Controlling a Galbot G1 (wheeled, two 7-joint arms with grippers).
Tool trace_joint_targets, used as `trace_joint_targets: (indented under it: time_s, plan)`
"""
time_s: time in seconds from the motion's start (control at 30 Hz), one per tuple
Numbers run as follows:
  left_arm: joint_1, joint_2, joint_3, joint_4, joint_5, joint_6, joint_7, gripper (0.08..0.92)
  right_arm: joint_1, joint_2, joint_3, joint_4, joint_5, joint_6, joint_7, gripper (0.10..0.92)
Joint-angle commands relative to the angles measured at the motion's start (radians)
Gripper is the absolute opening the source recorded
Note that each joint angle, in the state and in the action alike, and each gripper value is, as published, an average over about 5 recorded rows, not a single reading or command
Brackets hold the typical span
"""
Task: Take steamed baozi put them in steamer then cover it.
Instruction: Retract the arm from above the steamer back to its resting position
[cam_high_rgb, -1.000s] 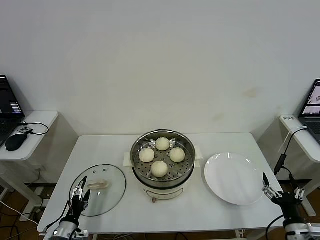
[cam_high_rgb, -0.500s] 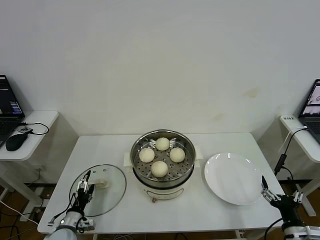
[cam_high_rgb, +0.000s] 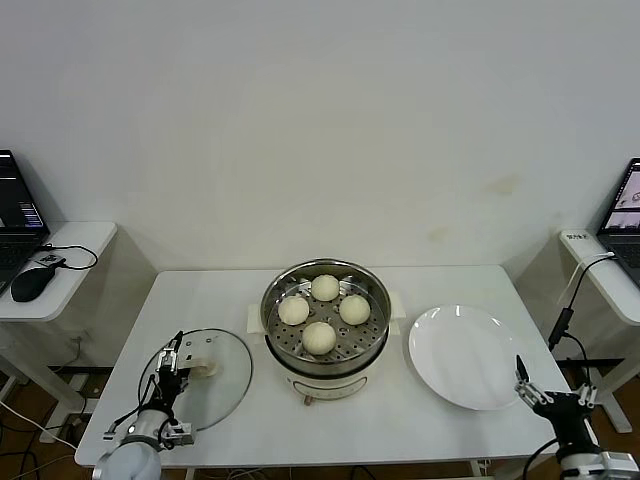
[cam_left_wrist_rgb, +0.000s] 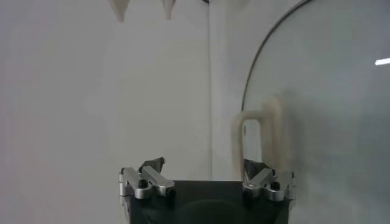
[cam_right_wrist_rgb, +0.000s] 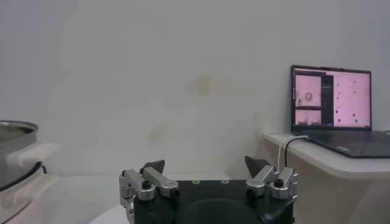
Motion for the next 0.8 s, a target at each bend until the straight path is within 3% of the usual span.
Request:
trace_joint_targets:
  time_s: [0.03, 0.57, 0.8]
  plan:
    - [-0.023, -0.003, 0.002, 0.028, -0.005, 0.001, -0.002, 0.814, 0.001, 0.001, -0.006, -0.007, -0.004, 0.0, -0.002, 0.823]
    - [-0.027, -0.004, -0.012, 0.075, -0.018, -0.019, -0.054, 0.385, 0.004, -0.001, -0.018, -0.011, -0.009, -0.001, -0.006, 0.823]
    - [0.011, 0.027, -0.039, -0.005, -0.044, -0.028, -0.082, 0.187, -0.005, -0.007, -0.034, -0.003, -0.021, 0.001, -0.009, 0.823]
